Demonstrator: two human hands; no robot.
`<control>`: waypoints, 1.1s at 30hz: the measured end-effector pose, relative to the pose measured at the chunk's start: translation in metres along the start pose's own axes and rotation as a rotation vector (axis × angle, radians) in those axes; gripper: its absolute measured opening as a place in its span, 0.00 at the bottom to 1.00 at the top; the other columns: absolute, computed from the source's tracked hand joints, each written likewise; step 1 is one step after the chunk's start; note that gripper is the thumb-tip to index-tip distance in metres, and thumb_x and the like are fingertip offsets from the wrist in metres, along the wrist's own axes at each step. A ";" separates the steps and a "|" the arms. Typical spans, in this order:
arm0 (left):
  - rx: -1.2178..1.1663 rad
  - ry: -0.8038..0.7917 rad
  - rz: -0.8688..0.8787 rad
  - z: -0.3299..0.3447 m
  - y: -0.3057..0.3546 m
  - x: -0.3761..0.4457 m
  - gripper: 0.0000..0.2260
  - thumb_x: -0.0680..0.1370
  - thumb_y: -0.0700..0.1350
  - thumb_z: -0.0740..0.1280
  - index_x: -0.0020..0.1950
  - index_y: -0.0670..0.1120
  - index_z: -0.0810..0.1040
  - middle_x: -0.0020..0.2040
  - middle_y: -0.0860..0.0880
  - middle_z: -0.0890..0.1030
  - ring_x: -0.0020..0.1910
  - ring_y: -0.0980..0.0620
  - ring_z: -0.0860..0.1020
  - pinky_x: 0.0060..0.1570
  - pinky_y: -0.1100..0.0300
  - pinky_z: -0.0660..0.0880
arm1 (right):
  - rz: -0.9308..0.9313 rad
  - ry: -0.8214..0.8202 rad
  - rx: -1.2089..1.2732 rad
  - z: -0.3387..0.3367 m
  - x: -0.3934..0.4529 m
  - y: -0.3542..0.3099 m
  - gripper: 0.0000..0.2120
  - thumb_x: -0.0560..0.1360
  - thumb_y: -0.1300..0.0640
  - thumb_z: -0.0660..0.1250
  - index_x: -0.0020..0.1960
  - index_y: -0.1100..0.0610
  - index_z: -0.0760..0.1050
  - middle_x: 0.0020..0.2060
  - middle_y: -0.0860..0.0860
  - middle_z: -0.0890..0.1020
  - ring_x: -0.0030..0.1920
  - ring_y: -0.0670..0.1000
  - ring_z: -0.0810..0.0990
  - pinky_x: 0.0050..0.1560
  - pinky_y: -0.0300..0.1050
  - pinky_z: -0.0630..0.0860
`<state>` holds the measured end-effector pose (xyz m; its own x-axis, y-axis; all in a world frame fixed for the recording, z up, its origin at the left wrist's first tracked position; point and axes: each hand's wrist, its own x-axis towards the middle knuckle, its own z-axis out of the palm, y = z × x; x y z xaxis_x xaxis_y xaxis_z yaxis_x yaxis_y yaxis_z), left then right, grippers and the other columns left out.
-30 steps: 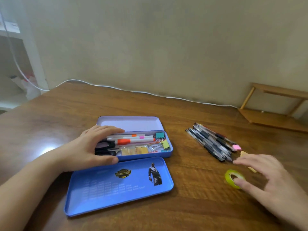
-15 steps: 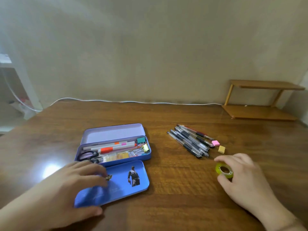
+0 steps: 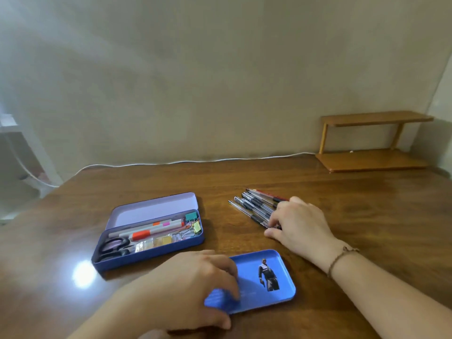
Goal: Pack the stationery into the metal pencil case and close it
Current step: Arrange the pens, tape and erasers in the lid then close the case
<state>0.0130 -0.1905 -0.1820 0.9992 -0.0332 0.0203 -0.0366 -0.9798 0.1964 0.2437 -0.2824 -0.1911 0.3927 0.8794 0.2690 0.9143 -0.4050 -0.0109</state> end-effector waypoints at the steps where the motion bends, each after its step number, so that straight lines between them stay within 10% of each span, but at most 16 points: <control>1: 0.027 -0.026 0.029 -0.004 0.002 0.011 0.18 0.74 0.66 0.66 0.61 0.61 0.78 0.64 0.63 0.74 0.60 0.63 0.72 0.61 0.64 0.70 | -0.017 0.025 -0.024 0.002 0.000 0.003 0.15 0.76 0.39 0.62 0.52 0.47 0.83 0.46 0.44 0.80 0.49 0.48 0.72 0.42 0.44 0.69; 4: -0.009 0.109 0.055 -0.022 -0.006 0.032 0.10 0.78 0.58 0.67 0.51 0.53 0.81 0.49 0.57 0.81 0.45 0.59 0.78 0.46 0.62 0.76 | -0.052 0.145 0.086 0.007 -0.003 0.019 0.13 0.77 0.43 0.61 0.51 0.45 0.83 0.44 0.42 0.80 0.47 0.46 0.72 0.41 0.43 0.73; 6: -0.010 0.531 0.010 -0.027 -0.029 0.029 0.08 0.78 0.47 0.67 0.42 0.45 0.80 0.39 0.52 0.78 0.37 0.53 0.75 0.37 0.58 0.74 | -0.065 0.160 0.337 0.002 -0.009 0.031 0.09 0.75 0.44 0.66 0.49 0.43 0.83 0.42 0.38 0.80 0.46 0.42 0.73 0.42 0.42 0.75; 10: -0.105 0.972 -0.209 -0.012 -0.065 0.010 0.08 0.76 0.46 0.66 0.39 0.44 0.79 0.35 0.51 0.77 0.32 0.50 0.73 0.32 0.58 0.70 | -0.228 -0.116 0.575 -0.014 -0.020 0.029 0.05 0.70 0.43 0.71 0.46 0.38 0.82 0.39 0.38 0.81 0.46 0.40 0.76 0.46 0.42 0.75; 14: -0.116 0.672 -0.112 0.000 -0.062 0.014 0.04 0.75 0.49 0.70 0.46 0.51 0.82 0.39 0.58 0.79 0.35 0.63 0.74 0.36 0.71 0.69 | -0.297 -0.244 0.355 -0.013 -0.022 0.017 0.11 0.68 0.34 0.67 0.50 0.34 0.78 0.41 0.40 0.76 0.44 0.40 0.75 0.45 0.37 0.73; 19: 0.010 0.297 -0.055 0.009 -0.062 0.018 0.12 0.74 0.60 0.70 0.53 0.57 0.81 0.45 0.58 0.81 0.43 0.59 0.78 0.42 0.59 0.77 | -0.255 -0.183 0.352 -0.005 -0.018 0.012 0.13 0.67 0.34 0.67 0.40 0.43 0.74 0.37 0.39 0.75 0.46 0.39 0.71 0.42 0.35 0.68; 33: -0.090 0.164 -0.105 0.012 -0.055 0.018 0.10 0.74 0.53 0.66 0.55 0.63 0.78 0.47 0.61 0.80 0.40 0.62 0.78 0.35 0.65 0.76 | 0.121 0.019 0.235 0.014 -0.001 0.032 0.10 0.69 0.39 0.71 0.47 0.41 0.82 0.41 0.39 0.77 0.47 0.43 0.71 0.39 0.40 0.71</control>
<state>0.0329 -0.1392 -0.2039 0.9824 0.1079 0.1525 0.0595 -0.9545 0.2921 0.2741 -0.2922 -0.2055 0.5005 0.8224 0.2705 0.8598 -0.4355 -0.2667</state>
